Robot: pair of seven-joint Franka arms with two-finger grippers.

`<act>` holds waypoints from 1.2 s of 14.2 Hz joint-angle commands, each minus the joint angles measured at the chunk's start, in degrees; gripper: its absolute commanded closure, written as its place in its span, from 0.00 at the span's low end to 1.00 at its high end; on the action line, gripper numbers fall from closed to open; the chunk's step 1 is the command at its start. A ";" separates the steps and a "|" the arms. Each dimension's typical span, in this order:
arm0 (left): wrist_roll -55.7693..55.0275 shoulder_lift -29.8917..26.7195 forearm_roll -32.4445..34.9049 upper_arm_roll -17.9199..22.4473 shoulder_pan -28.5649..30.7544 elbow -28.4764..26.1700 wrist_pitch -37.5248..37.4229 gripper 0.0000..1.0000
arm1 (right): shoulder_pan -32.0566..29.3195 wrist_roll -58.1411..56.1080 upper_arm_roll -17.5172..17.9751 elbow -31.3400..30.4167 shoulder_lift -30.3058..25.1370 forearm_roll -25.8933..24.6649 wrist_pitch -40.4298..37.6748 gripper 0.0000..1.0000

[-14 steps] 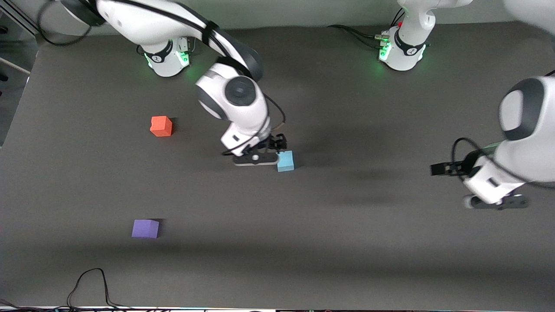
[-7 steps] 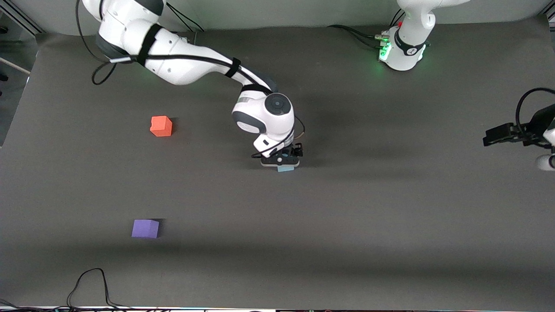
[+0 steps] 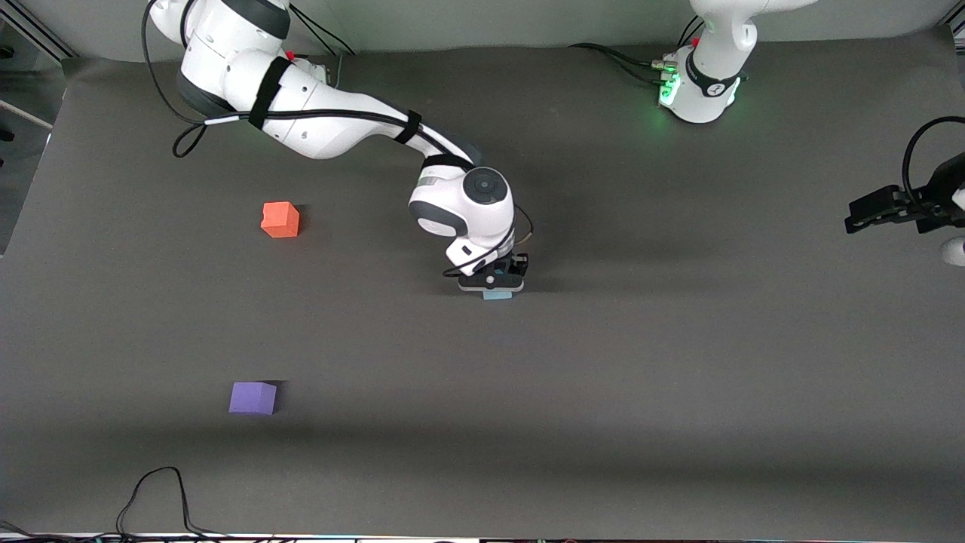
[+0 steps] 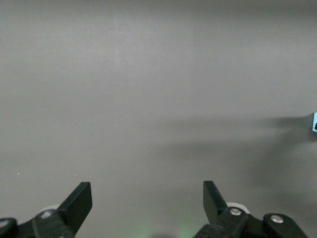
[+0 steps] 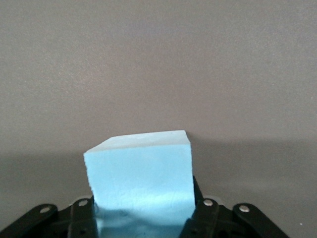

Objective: Place blue block between orange and purple blocks
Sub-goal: 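Grasp the blue block with the right gripper while the left gripper withdraws, then carry the blue block with the right gripper toward the orange block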

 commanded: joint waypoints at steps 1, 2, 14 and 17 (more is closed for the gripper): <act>0.97 -3.82 0.97 2.06 -3.19 -3.17 0.22 0.00 | -1.17 1.22 1.89 0.09 -1.52 -1.55 -2.17 0.66; 0.97 -4.09 1.06 8.09 -9.30 -3.35 0.48 0.00 | -3.96 0.61 4.34 -0.09 -4.05 -1.20 -6.71 0.66; 0.79 -4.62 0.71 10.26 -11.30 -7.48 4.27 0.00 | -13.48 -47.08 -22.06 -16.76 -41.15 42.39 -17.05 0.66; 0.26 -4.53 -0.08 9.99 -10.86 -7.04 3.39 0.00 | -13.31 -64.90 -32.96 -29.57 -46.34 50.80 -6.71 0.66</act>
